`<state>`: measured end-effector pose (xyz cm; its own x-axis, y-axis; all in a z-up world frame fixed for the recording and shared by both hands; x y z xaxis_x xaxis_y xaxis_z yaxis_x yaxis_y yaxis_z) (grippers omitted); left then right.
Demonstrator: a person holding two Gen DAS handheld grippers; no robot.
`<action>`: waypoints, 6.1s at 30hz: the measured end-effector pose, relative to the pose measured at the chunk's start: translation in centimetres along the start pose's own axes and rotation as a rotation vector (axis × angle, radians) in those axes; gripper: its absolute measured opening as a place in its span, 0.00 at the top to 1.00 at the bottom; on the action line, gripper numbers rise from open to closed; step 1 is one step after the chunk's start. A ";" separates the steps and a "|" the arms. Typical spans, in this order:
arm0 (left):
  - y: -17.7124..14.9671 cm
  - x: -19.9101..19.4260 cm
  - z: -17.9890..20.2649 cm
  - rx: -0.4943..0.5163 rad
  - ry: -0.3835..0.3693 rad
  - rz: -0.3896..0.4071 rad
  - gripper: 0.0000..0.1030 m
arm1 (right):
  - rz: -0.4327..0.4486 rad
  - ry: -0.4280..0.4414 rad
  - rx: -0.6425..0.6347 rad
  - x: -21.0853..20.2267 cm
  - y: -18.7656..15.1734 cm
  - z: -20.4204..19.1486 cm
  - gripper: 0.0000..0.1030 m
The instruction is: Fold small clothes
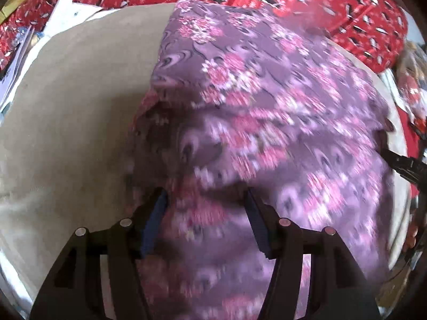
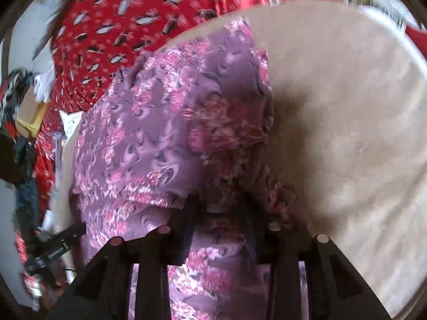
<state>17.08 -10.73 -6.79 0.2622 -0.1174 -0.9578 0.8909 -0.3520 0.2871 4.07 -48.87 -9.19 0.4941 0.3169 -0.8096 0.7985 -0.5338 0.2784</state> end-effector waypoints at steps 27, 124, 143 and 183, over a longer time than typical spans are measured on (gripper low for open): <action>-19.6 -6.3 -7.5 -0.095 -0.243 -0.238 0.40 | -0.070 0.337 0.198 -10.7 -22.7 3.5 0.36; 19.7 3.4 -4.9 -0.213 -0.272 0.105 0.72 | 0.312 0.212 0.222 0.3 15.2 4.9 0.48; 8.7 0.1 -9.2 -0.221 -0.459 0.034 0.56 | 0.250 0.214 0.215 -3.0 6.1 5.1 0.47; 10.1 2.0 -1.1 -0.006 -0.052 0.170 0.41 | 0.298 -0.068 0.011 0.4 6.9 0.3 0.58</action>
<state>27.01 -13.54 -5.84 0.3900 -0.2223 -0.8936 0.8378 -0.3171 0.4445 9.70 -52.65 -7.71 0.6817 0.0916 -0.7258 0.6175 -0.6041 0.5037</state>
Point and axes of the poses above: each gripper's, at about its wrist camera, not at the fingertips, and x roughly the way its jaws point, z to its right, y to its top, the point moved 4 cm from there along x, roughly the way its jaws point, and after that the axes turned 6 degrees about y, right-handed, at the moved point
